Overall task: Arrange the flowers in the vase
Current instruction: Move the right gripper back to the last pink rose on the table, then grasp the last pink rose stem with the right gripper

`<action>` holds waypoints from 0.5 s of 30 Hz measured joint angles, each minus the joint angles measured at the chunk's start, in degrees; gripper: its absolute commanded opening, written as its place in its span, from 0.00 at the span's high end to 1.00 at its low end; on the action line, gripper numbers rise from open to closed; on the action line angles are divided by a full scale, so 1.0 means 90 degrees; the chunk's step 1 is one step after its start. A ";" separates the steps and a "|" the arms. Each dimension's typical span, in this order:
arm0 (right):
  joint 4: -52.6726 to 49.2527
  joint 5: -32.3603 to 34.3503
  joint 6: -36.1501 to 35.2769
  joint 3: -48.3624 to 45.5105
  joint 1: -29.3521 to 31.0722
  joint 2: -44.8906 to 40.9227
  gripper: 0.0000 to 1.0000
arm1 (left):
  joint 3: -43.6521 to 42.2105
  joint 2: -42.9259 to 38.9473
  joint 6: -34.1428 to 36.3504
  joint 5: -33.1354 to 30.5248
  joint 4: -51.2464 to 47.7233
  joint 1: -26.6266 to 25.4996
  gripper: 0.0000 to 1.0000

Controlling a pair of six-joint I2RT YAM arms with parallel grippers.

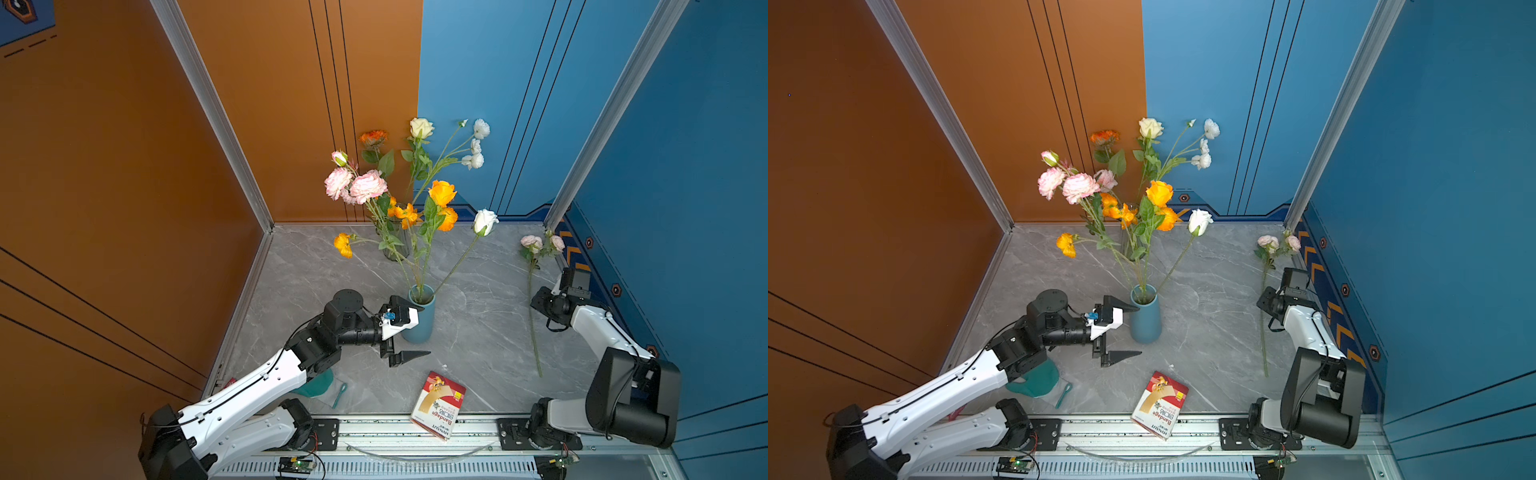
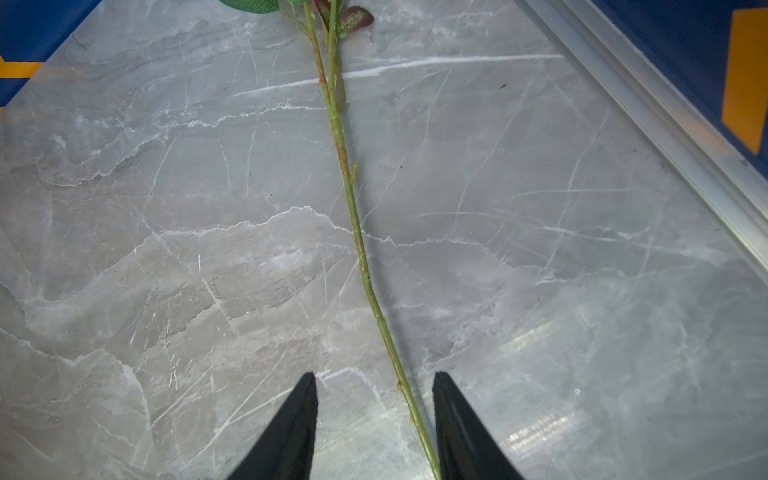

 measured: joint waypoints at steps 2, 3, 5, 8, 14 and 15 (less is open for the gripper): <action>0.0036 -0.0155 -0.0029 0.0153 0.0002 0.0272 0.56 | 0.0000 0.0000 0.0000 0.0000 -0.0002 0.0000 0.02; 0.0039 -0.0223 -0.0044 0.0231 0.0005 0.0406 0.56 | 0.0000 0.0000 0.0002 -0.0002 0.0000 0.0000 0.02; 0.0046 -0.0311 -0.0051 0.0372 0.0010 0.0644 0.57 | 0.0000 -0.0002 0.0005 0.0000 0.0000 0.0000 0.02; 0.0044 -0.0335 -0.0092 0.0527 0.0032 0.0937 0.58 | 0.0000 -0.0002 0.0024 -0.0002 0.0000 0.0000 0.02; 0.0039 -0.0301 -0.0143 0.0690 0.0114 0.1399 0.62 | 0.0000 -0.0024 0.0027 0.0000 0.0000 0.0000 0.02; 0.0036 -0.0262 -0.0165 0.0731 0.0131 0.1481 0.63 | 0.0000 -0.0034 0.0027 0.0000 0.0000 0.0000 0.02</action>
